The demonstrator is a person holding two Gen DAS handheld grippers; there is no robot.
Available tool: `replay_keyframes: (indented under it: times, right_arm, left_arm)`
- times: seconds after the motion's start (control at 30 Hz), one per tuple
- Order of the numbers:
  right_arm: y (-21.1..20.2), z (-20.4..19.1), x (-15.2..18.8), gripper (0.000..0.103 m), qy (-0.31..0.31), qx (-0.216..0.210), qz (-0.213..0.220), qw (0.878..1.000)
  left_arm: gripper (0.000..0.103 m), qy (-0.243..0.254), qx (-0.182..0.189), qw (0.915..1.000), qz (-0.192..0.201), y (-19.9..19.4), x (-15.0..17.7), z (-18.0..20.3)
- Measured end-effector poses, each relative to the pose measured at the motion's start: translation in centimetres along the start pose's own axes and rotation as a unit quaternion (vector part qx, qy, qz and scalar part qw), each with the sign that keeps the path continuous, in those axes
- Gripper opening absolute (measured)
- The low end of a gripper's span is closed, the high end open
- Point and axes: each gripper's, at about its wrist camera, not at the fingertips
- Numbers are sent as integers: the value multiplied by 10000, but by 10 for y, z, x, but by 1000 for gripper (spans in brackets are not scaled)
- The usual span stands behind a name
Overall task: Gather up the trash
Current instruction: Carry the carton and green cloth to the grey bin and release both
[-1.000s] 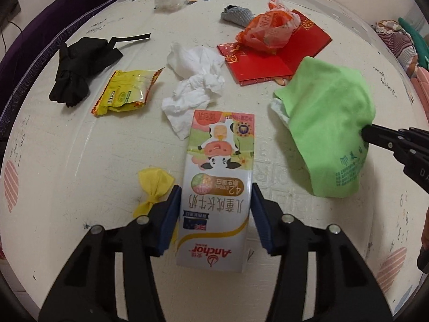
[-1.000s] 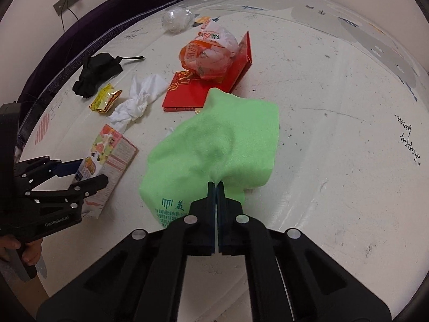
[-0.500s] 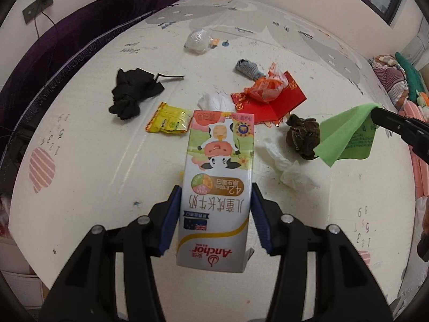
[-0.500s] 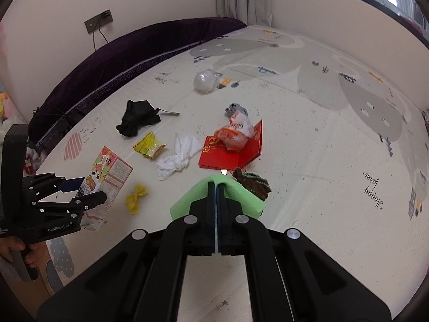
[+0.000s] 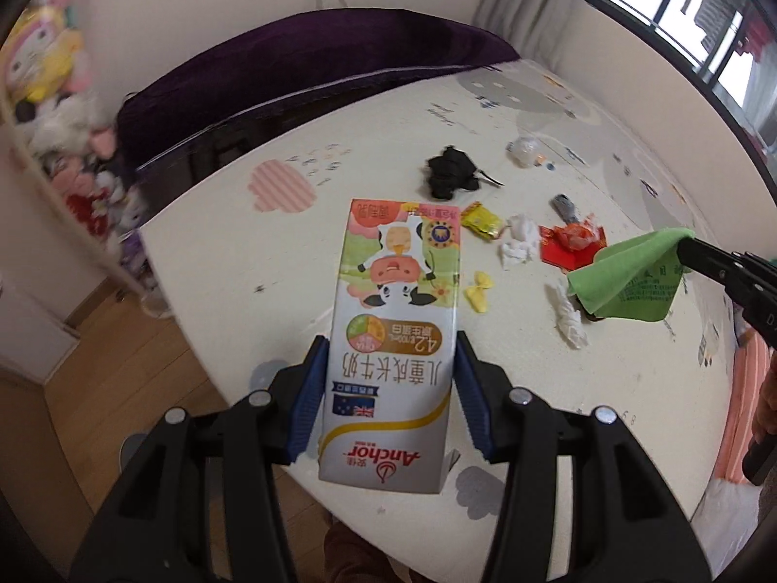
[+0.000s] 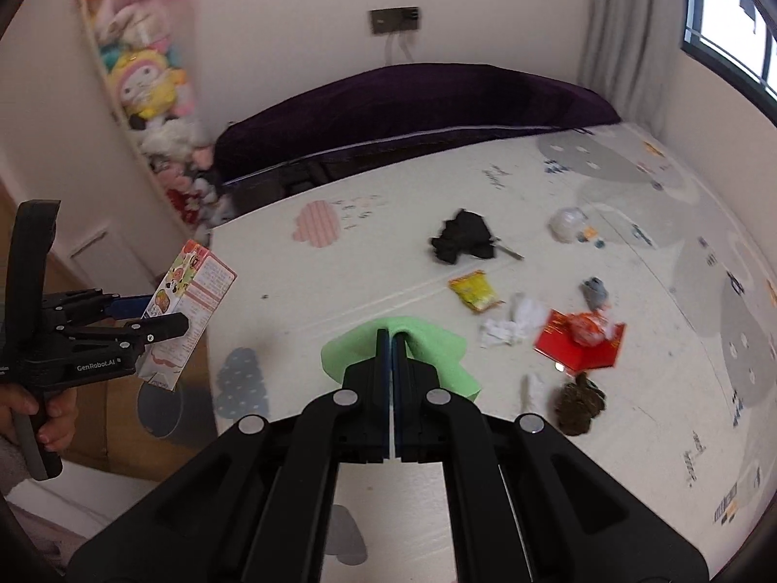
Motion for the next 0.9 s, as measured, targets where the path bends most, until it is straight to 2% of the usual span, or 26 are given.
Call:
replay_keyframes:
  times: [0.1, 0.23, 0.37, 0.5, 0.67, 0.8, 0.9]
  right_arm:
    - [-6, -62, -18, 0, -594, -519, 101, 9968]
    - [-7, -152, -40, 0, -1293, -1181, 151, 9844]
    - [-5, -255, -58, 0, -1966, -1797, 155, 9638]
    - [3, -369, -61, 0, -2605, -2344, 77, 9366]
    - [37, -499, -27, 1, -3354, -2930, -109, 8953]
    - [82, -589, 23, 1, -3931, -3210, -309, 8611]
    - [129, -635, 59, 1, -4267, -3320, -464, 8400]
  left_arm:
    - [51, -613, -416, 9969, 273, -49, 22, -45]
    - [51, -1419, -940, 9836, 589, -107, 57, -113]
    - [51, -2159, -1450, 9619, 839, -159, 98, -186]
    - [51, -2835, -1893, 9354, 937, -198, 143, -258]
    - [51, -3458, -2225, 9053, 1062, -213, 196, -329]
    - [51, -3877, -2359, 8844, 1089, -196, 238, -376]
    - [51, -4138, -2363, 8721, 1108, -171, 270, -405]
Point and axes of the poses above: each gripper's, at about its wrist camera, not at the fingertips, and y roughly the way its jaws point, z to its right, x to its underside, and after that the axes turned 12 degrees about x, right-handed
